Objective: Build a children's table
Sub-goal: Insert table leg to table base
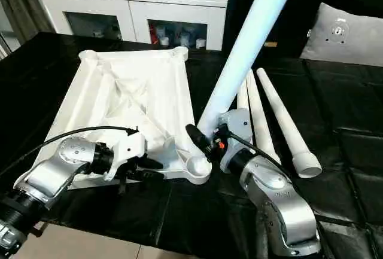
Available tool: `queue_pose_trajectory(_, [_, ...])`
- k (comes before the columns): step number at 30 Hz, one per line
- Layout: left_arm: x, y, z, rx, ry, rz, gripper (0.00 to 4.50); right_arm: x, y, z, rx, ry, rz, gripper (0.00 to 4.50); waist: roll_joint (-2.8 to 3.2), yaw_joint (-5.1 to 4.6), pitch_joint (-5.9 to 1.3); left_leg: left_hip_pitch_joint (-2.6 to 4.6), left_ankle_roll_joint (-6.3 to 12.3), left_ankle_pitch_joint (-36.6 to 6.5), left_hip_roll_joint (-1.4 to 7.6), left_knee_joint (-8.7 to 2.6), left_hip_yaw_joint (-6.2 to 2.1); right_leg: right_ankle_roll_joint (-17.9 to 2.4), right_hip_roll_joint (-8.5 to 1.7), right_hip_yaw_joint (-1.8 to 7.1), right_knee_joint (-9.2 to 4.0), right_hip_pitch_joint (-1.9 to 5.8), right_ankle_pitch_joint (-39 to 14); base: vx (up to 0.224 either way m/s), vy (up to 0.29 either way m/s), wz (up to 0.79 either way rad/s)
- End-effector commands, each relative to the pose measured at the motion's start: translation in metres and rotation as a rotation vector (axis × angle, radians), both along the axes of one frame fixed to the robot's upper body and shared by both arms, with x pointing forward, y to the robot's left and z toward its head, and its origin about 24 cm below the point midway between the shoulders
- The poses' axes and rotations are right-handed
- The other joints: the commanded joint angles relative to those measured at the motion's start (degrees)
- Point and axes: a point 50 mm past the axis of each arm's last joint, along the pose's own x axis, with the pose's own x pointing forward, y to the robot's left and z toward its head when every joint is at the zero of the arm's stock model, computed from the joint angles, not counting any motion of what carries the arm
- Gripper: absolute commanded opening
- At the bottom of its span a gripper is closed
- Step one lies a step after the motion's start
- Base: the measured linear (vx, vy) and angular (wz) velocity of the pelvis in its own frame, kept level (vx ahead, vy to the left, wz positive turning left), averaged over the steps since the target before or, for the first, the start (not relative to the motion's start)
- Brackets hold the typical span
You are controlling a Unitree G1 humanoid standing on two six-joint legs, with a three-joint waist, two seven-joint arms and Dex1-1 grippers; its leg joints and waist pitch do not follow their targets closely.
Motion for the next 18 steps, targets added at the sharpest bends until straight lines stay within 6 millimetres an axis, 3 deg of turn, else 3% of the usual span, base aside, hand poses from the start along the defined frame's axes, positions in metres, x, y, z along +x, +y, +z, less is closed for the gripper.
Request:
queue_pose_trajectory(1, [0.001, 0.005, -0.001, 0.017, -0.003, 0.011, 0.67, -0.004, 0.003, 0.004, 0.01, 0.016, 0.043, 1.9, -0.3, 0.01, -3.1, -0.27, 2.62, -3.27, 5.03, -4.72, -1.71, -10.04, -6.67, 4.81, -4.38, 3.04, -8.61, 0.0, 0.0, 0.0])
queue_pose_trajectory(3, [0.001, 0.005, -0.001, 0.003, 0.0, 0.019, 0.56, -0.005, 0.004, 0.003, 0.005, 0.019, 0.066, 1.9, -0.41, 0.04, -3.1, -0.34, 2.71, -3.15, 5.05, -4.69, -1.66, -9.84, -6.75, 4.83, -4.41, 2.98, -9.14, 0.0, 0.0, 0.0])
queue_pose_trajectory(4, [0.001, 0.006, -0.002, -0.002, 0.005, 0.022, 0.44, -0.007, 0.004, 0.003, -0.001, 0.016, 0.082, 1.9, -0.74, 0.11, -3.07, -0.35, 2.83, -3.1, 5.03, -4.66, -1.6, -9.64, -6.8, 4.84, -4.43, 2.98, -9.66, 0.0, 0.0, 0.0])
queue_pose_trajectory(9, [0.001, 0.01, -0.005, 0.002, 0.005, 0.036, 0.06, -0.01, 0.007, 0.0, 0.001, 0.059, 0.139, 1.9, -0.88, 0.16, -2.98, -0.33, 3.01, -3.15, 5.04, -4.7, -1.59, -8.89, -6.77, 4.81, -4.6, 2.87, -11.15, 0.0, 0.0, 0.0])
queue_pose_trajectory(12, [0.0, 0.011, -0.005, -0.028, 0.008, 0.047, 0.0, -0.008, 0.007, -0.002, -0.016, 0.068, 0.152, 1.9, -1.23, 0.08, -2.88, -0.32, 2.78, -4.02, 5.02, -4.77, -1.54, -8.48, -6.79, 4.8, -4.88, 2.78, -12.95, 0.0, 0.0, 0.0])
queue_pose_trajectory(18, [-0.006, 0.014, -0.009, -0.021, 0.011, 0.042, 0.0, -0.007, 0.007, -0.008, -0.095, 0.062, 0.187, 1.9, -1.21, -0.2, -2.8, -0.5, 2.58, -4.19, 4.82, -4.73, -1.53, -7.39, -6.73, 4.81, -5.05, 2.74, -15.32, 0.0, 0.0, 0.0])
